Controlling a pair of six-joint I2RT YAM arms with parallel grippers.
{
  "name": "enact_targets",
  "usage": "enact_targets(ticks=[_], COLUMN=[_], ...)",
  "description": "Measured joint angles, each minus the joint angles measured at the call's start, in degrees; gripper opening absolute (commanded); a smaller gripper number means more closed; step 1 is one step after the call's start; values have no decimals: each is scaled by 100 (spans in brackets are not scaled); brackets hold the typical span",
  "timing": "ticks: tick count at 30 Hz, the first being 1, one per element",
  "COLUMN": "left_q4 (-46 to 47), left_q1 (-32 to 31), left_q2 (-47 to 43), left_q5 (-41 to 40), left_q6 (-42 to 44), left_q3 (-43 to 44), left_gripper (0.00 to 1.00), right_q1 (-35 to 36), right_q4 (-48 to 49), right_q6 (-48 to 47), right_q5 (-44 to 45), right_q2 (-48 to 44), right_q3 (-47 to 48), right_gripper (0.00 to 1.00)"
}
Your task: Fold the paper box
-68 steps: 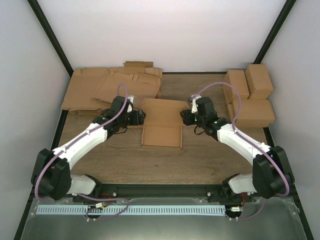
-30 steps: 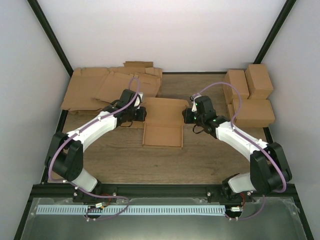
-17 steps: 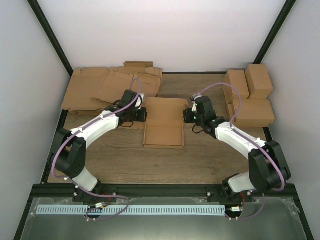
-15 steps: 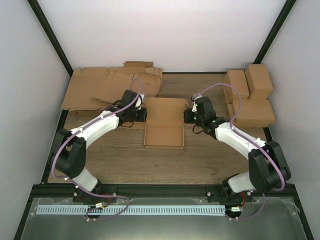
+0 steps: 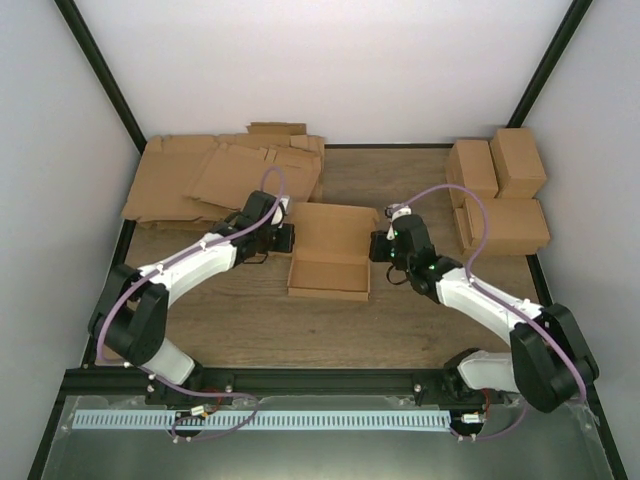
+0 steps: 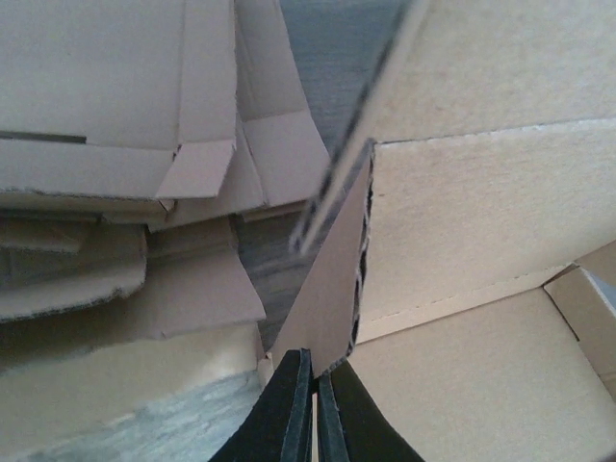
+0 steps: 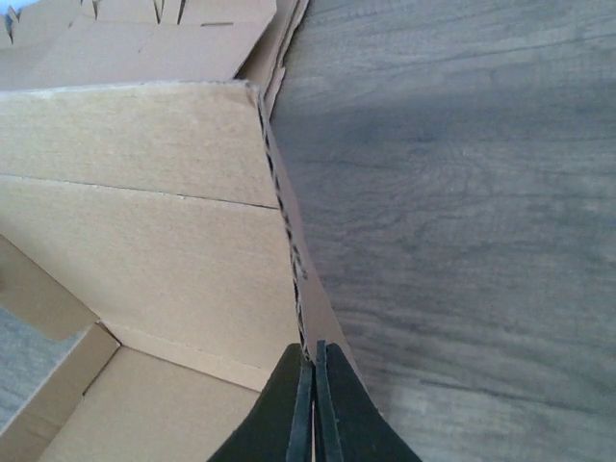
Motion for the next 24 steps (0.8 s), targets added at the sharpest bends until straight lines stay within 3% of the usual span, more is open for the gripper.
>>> enact_targets(ticks=[11, 24], left_q4=[780, 763], left_q1=[-614, -949], left_q2=[-953, -990], left_q5=[-575, -1093], left_q6=[-560, -979], left_q3=[-1274, -1266], left_gripper=[4, 4], right_q1=[437, 761], right_q4=[337, -74], right_q6=[358, 658], right_q5=[516, 938], right_q2=[-592, -603], right_q3=[-691, -459], right_gripper=[1, 1])
